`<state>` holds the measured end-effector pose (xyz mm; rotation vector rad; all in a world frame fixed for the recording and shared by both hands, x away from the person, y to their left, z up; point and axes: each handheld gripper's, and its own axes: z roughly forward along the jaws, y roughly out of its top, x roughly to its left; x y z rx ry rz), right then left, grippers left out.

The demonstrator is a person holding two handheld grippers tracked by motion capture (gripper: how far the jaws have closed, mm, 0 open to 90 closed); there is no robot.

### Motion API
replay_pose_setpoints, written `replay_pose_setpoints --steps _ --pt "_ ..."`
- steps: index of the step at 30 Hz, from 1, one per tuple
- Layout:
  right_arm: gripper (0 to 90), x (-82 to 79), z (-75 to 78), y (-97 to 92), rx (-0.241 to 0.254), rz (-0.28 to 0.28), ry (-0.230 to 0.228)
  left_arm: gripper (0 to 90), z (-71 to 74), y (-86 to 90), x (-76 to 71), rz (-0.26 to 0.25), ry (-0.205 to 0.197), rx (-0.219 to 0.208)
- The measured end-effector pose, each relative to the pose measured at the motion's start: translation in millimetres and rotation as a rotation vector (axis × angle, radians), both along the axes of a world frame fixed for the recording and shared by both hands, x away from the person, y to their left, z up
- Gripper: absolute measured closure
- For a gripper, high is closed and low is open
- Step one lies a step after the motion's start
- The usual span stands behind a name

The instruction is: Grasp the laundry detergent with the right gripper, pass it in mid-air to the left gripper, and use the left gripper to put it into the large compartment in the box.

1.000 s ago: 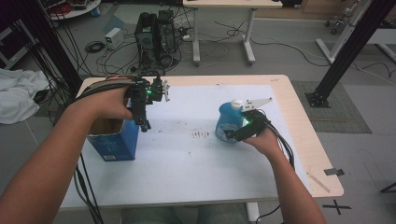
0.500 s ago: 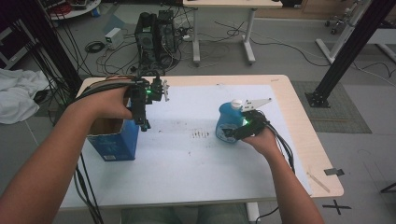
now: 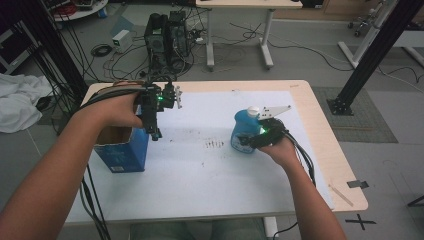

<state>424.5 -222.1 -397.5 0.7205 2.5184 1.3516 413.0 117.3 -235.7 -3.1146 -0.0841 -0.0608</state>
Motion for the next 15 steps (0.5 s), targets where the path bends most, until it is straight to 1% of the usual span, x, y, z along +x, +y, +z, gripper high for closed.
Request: replay_pose_setpoints --steps 1,2,3,5,6,8,9,10,11,12,13,14,15 --pt "23.2 0.5 0.1 -1.1 -0.007 0.004 -0.002 6.3 -1.6 0.5 -1.9 0.024 -0.004 -0.019" --pt "23.3 -0.1 1.0 -0.9 -0.007 -0.001 0.012 6.3 -1.4 0.5 -1.7 0.02 -0.006 -0.015" --pt "23.7 0.1 -0.2 -0.1 -0.002 -0.004 -0.002 6.3 -1.4 0.5 -1.5 0.018 -0.004 -0.015" --pt "26.8 -0.5 0.1 -0.1 0.004 -0.007 -0.008 6.3 -1.4 0.5 -1.6 0.02 -0.006 -0.015" --pt "26.8 -0.5 0.1 -0.1 0.004 -0.007 -0.008 6.3 -1.4 0.5 -1.6 0.02 -0.006 -0.015" --pt "28.3 -0.4 0.7 -0.3 -0.01 -0.008 -0.024 6.3 -1.2 0.3 -1.4 0.02 -0.008 -0.012" --pt "29.5 -1.4 1.4 -0.4 -0.006 -0.012 -0.011 6.3 -1.0 -0.1 -1.2 0.023 -0.004 -0.01" --pt "30.2 -1.3 1.5 -0.7 -0.003 -0.01 -0.022 6.3 -1.7 -0.2 -1.6 0.027 0.0 -0.016" --pt "32.2 -2.1 1.8 -0.3 -0.002 -0.012 -0.014 6.3 -1.6 -0.4 -1.6 0.029 0.001 -0.017" --pt "33.4 -1.4 0.9 -0.1 -0.004 -0.016 -0.039 6.3 -1.7 -0.4 -1.6 0.03 0.002 -0.016" --pt "33.4 -1.1 0.8 0.0 -0.008 -0.017 -0.048 6.3 -1.7 -0.4 -1.5 0.03 0.002 -0.016" --pt "33.4 -2.3 1.4 0.4 0.001 -0.024 -0.027 6.3 -1.5 -0.4 -1.4 0.03 -0.002 -0.016" --pt "33.4 -1.2 1.0 0.4 0.002 -0.016 -0.042 6.3 -1.5 -0.4 -1.2 0.029 -0.005 -0.016"
